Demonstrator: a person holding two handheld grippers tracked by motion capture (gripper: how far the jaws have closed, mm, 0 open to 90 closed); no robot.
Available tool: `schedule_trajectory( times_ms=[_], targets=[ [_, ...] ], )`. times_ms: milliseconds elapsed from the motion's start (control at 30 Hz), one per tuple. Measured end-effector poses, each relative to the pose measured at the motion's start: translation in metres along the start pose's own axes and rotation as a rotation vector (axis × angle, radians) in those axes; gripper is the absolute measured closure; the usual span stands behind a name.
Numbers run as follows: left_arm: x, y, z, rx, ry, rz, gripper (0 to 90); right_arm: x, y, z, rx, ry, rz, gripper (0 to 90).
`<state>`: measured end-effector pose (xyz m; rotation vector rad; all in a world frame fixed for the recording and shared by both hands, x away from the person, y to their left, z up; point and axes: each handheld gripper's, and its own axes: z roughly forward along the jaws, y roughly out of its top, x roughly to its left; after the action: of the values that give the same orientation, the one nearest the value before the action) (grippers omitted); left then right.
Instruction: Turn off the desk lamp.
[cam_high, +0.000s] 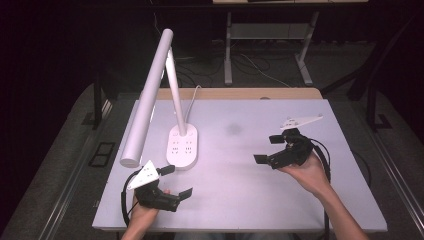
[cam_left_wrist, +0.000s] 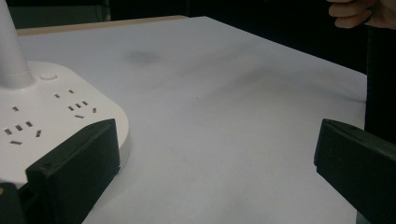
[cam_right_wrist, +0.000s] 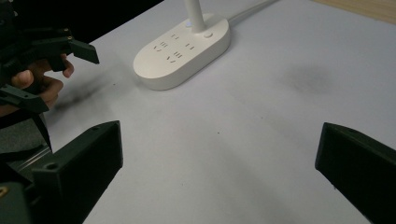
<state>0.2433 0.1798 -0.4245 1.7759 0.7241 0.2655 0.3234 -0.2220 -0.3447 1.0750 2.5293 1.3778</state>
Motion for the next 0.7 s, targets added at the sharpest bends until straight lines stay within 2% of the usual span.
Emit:
schedule_trajectory(
  times_ms=[467, 700],
  targets=[
    [0.000, 0.000, 0.000, 0.003, -0.007, 0.008, 0.0, 0.008, 0.026, 0.031, 0.023, 0.038, -0.031, 0.7],
    [0.000, 0.001, 0.001, 0.000, -0.008, 0.012, 0.0, 0.008, 0.040, 0.055, 0.048, 0.060, -0.041, 0.8]
  ],
)
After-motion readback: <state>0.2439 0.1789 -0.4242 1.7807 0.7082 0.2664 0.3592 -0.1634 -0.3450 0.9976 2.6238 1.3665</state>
